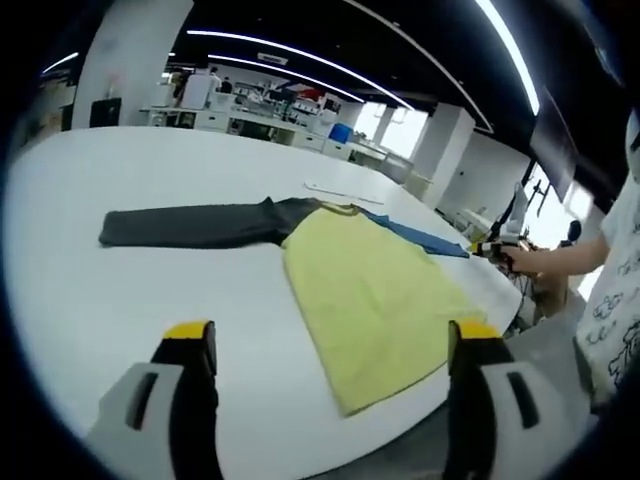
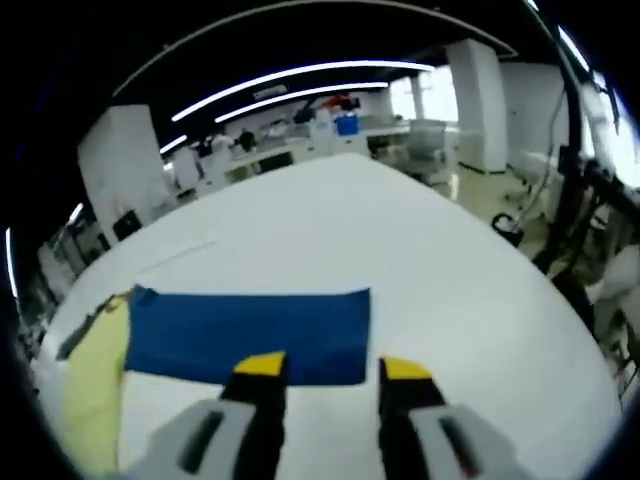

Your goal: Fold the garment on the visible template until the final outline fits inside the template.

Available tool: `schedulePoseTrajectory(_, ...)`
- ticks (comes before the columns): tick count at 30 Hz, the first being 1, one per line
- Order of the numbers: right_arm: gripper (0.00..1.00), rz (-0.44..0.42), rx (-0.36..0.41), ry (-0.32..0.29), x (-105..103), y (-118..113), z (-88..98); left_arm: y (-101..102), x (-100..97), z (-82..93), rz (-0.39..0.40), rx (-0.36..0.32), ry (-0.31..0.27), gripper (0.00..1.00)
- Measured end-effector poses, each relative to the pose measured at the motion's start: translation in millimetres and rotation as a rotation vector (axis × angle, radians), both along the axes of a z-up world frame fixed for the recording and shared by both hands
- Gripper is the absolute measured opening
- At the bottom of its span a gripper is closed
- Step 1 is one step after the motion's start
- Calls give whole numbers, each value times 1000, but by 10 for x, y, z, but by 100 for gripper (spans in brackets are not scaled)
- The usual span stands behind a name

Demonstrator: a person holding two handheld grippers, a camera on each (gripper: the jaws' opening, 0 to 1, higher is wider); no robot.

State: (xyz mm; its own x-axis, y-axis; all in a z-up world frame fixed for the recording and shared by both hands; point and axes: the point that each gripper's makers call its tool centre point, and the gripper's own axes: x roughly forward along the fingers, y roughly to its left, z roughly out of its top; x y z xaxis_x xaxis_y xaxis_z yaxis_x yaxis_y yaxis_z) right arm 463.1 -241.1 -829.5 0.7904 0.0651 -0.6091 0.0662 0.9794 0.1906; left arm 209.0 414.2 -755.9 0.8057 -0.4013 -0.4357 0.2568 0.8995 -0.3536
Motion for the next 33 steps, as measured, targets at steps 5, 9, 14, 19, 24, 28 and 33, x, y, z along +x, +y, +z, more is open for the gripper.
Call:
schedulePoseTrajectory(5, 20, -28, -8, 10, -18, -21, -88, -2, -10, -34, -1, 3, 17, 92)
schedulePoseTrajectory(9, 16, -30, -9, 28, -50, -5, -129, -24, 1, -49, -6, -5, 23, 91)
schedulePoseTrajectory(14, 8, -41, -10, 40, -94, 39, -142, -66, 2, -58, -13, -9, 27, 91)
schedulePoseTrajectory(19, 3, -53, -13, 41, -82, 8, -157, -69, -2, -58, -10, -11, 28, 90)
schedulePoseTrajectory(24, 0, -42, -39, 44, -41, -76, -212, -87, -14, -78, -9, -11, 32, 90)
schedulePoseTrajectory(28, 0, -50, -36, 36, -40, -65, -189, -99, -5, -81, -9, -15, 30, 89)
schedulePoseTrajectory(33, 0, -47, -29, 2, -19, -65, -96, -107, 30, -71, -13, -19, 19, 88)
